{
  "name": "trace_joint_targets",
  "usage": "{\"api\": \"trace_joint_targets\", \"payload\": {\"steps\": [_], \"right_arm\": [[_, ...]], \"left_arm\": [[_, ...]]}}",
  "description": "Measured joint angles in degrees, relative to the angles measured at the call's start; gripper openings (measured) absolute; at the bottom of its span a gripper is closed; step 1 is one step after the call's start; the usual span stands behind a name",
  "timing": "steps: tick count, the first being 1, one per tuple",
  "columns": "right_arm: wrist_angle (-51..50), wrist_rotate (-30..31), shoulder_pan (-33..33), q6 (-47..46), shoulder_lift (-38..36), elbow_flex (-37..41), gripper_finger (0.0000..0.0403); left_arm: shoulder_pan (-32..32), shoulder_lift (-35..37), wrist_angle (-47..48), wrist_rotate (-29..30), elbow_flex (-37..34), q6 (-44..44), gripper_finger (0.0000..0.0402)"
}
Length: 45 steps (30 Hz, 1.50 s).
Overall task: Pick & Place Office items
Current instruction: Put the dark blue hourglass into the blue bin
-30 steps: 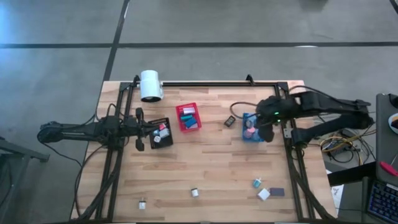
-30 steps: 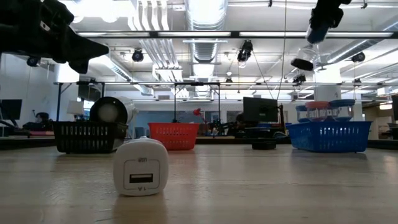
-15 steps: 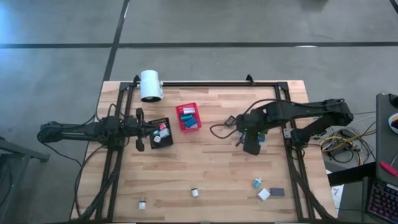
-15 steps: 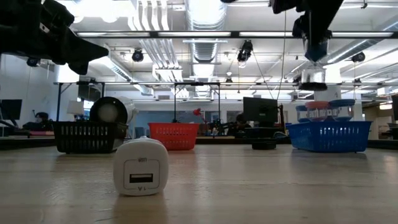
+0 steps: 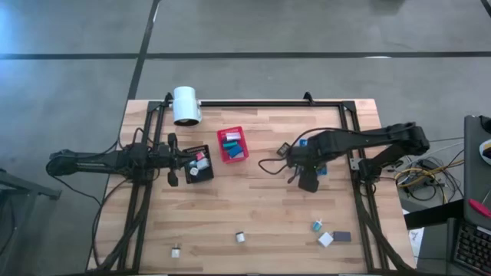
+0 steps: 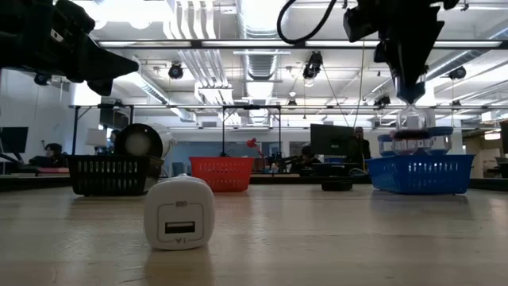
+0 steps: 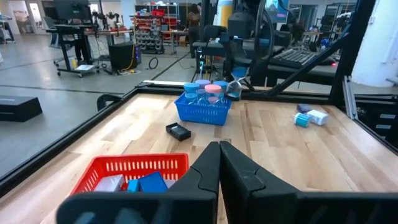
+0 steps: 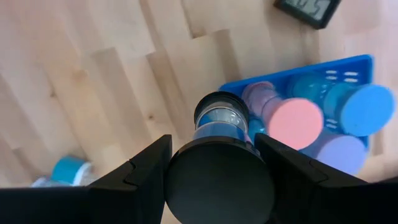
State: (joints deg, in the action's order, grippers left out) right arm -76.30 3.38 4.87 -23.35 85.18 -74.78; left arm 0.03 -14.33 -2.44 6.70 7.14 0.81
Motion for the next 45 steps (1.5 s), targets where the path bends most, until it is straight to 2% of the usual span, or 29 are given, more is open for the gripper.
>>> {"api": "trace_joint_targets", "payload": {"steps": [7, 31, 36, 45], "right_arm": [[-0.1, 5.5, 0.0, -1.5, 0.1, 0.2, 0.0203], [4.3, 5.4, 0.1, -1.8, 0.1, 9.4, 0.0203], [7.9, 2.7, -0.2, -1.3, 0.1, 11.5, 0.0203], [13.1, 2.6, -0.4, -1.1, 0.1, 16.3, 0.0203]], "left_arm": [[0.0, 0.0, 0.0, 0.0, 0.0, 0.0, 0.0012], [0.0, 0.0, 0.0, 0.1, 0.0, 0.3, 0.0012], [0.0, 0.0, 0.0, 0.1, 0.0, 0.3, 0.0012], [0.0, 0.0, 0.0, 0.1, 0.0, 0.3, 0.0012]]}}
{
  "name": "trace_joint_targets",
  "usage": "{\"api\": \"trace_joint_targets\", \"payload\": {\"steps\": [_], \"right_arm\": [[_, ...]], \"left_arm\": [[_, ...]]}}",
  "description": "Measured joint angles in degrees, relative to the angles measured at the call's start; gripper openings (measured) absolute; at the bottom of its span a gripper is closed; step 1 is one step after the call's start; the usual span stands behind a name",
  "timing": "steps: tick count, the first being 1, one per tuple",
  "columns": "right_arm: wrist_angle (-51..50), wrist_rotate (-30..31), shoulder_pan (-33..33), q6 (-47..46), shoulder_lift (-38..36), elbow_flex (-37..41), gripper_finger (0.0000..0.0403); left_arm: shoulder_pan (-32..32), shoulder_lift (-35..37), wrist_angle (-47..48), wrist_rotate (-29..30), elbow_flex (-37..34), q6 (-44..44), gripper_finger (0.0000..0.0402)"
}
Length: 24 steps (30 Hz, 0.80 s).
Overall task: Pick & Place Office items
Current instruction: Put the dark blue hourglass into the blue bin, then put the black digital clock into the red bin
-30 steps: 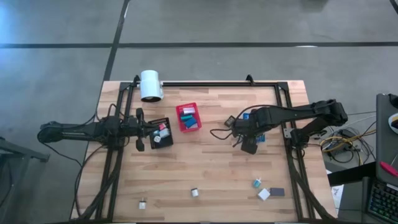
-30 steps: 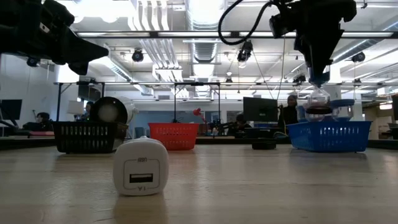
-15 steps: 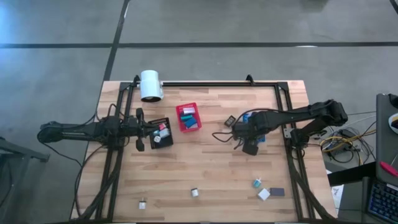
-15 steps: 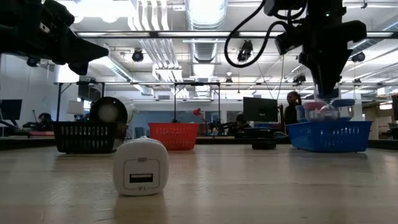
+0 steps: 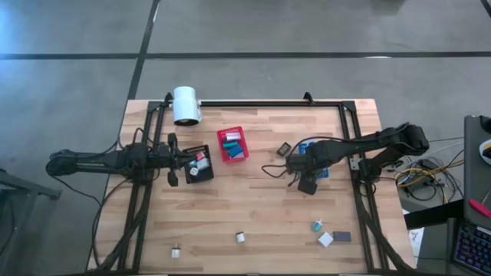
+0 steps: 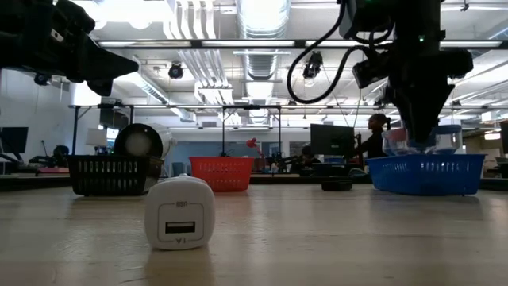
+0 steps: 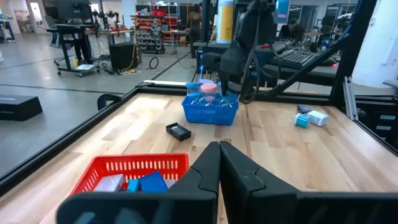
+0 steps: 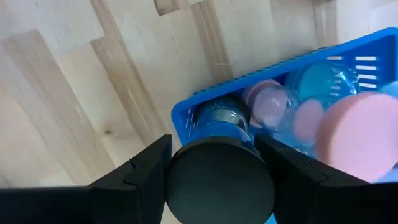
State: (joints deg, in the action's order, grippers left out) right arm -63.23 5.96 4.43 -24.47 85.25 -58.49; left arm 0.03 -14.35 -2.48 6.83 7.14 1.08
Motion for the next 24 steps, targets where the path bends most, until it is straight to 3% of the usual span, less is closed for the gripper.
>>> {"api": "trace_joint_targets", "payload": {"steps": [11, 24], "right_arm": [[0.6, -0.6, 0.1, 2.2, 0.0, -0.7, 0.0251], [-8.8, 1.7, 0.0, 2.6, -0.6, -12.6, 0.0271]], "left_arm": [[0.0, 0.0, 0.0, 0.0, 0.0, 0.0, 0.0012], [0.0, 0.0, 0.0, -0.1, 0.0, 0.0, 0.0012]]}}
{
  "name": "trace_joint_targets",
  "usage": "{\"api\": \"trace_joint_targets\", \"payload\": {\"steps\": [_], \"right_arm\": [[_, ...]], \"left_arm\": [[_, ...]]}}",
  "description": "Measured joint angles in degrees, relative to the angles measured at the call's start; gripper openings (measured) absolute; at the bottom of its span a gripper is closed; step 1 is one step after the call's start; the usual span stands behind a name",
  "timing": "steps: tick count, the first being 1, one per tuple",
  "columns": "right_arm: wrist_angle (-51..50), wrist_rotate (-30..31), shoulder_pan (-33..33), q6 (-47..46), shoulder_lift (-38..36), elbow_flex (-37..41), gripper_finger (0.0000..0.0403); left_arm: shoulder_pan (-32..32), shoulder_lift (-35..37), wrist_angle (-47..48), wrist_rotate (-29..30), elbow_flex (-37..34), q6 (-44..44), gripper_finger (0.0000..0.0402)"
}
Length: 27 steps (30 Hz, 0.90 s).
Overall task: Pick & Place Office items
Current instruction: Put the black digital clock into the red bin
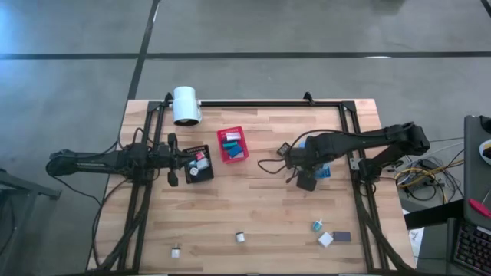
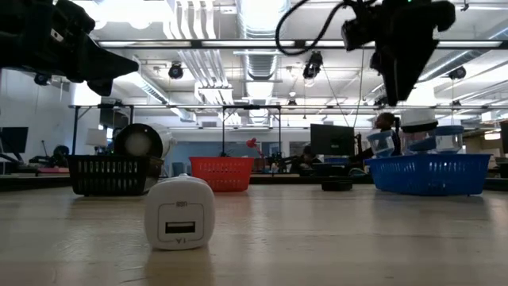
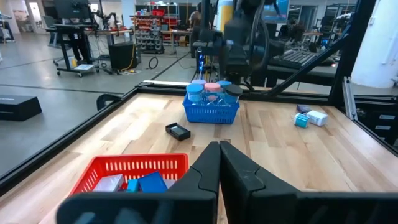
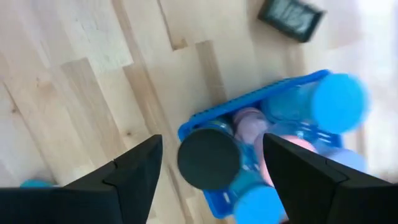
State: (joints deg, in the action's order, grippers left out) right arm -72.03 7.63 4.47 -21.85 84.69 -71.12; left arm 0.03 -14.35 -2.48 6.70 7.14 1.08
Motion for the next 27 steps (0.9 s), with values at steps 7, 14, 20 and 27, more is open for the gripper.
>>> {"api": "trace_joint_targets", "payload": {"steps": [7, 14, 20, 27], "right_arm": [[9.6, 8.8, 2.3, 4.7, -10.9, -1.7, 0.0231], [30.2, 9.1, 6.0, 13.9, -29.9, 6.7, 0.0130], [50.8, 6.6, 6.9, 18.0, -44.5, 21.1, 0.0034], [66.7, 2.4, 6.9, 23.0, -54.4, 37.2, 0.0013]], "left_arm": [[0.0, 0.0, 0.0, 0.0, 0.0, 0.4, 0.0012], [0.0, 0.0, -0.2, 0.4, 0.0, 2.4, 0.0012], [0.0, 0.0, -0.2, 0.6, 0.0, 1.9, 0.0012], [0.0, 0.0, -0.2, 0.7, 0.0, 0.8, 0.0012]]}}
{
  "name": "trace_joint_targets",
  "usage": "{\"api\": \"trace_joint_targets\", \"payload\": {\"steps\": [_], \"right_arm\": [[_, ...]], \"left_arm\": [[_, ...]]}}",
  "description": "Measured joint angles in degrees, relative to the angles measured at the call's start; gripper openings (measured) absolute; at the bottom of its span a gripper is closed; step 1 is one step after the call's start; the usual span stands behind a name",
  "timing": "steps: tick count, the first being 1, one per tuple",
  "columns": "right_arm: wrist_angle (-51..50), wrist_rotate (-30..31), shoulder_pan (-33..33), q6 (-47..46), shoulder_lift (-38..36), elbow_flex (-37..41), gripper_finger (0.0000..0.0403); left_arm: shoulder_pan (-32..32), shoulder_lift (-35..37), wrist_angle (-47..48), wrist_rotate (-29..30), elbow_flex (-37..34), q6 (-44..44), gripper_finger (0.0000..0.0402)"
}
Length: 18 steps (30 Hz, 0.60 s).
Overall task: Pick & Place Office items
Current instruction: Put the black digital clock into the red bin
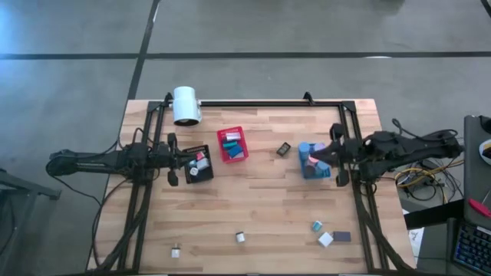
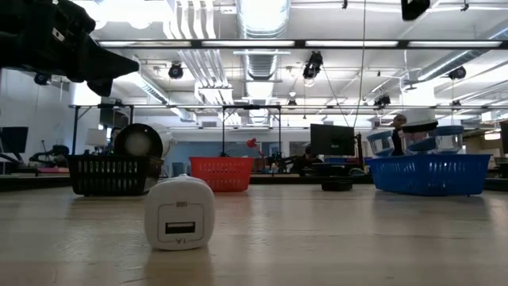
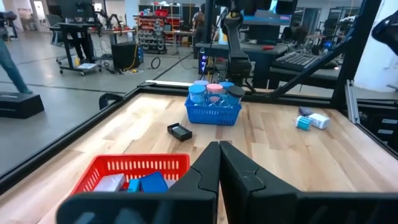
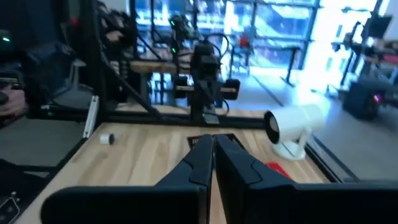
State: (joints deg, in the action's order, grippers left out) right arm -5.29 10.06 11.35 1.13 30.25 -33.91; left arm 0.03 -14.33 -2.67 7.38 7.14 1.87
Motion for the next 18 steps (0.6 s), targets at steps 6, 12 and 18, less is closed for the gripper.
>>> {"api": "trace_joint_targets", "payload": {"steps": [6, 12, 18], "right_arm": [[5.3, -2.8, 0.0, 0.1, -10.1, 8.7, 0.0013], [5.6, -5.2, 0.0, 2.3, -18.7, 16.5, 0.0013], [8.2, -5.4, 0.0, 1.9, -25.5, 22.9, 0.0013]], "left_arm": [[0.0, 0.0, 0.1, 0.1, 0.0, -0.1, 0.0012], [0.0, 0.0, 0.1, 3.0, 0.0, 0.8, 0.0012], [0.0, 0.0, 0.1, 3.4, 0.0, -0.4, 0.0012]]}}
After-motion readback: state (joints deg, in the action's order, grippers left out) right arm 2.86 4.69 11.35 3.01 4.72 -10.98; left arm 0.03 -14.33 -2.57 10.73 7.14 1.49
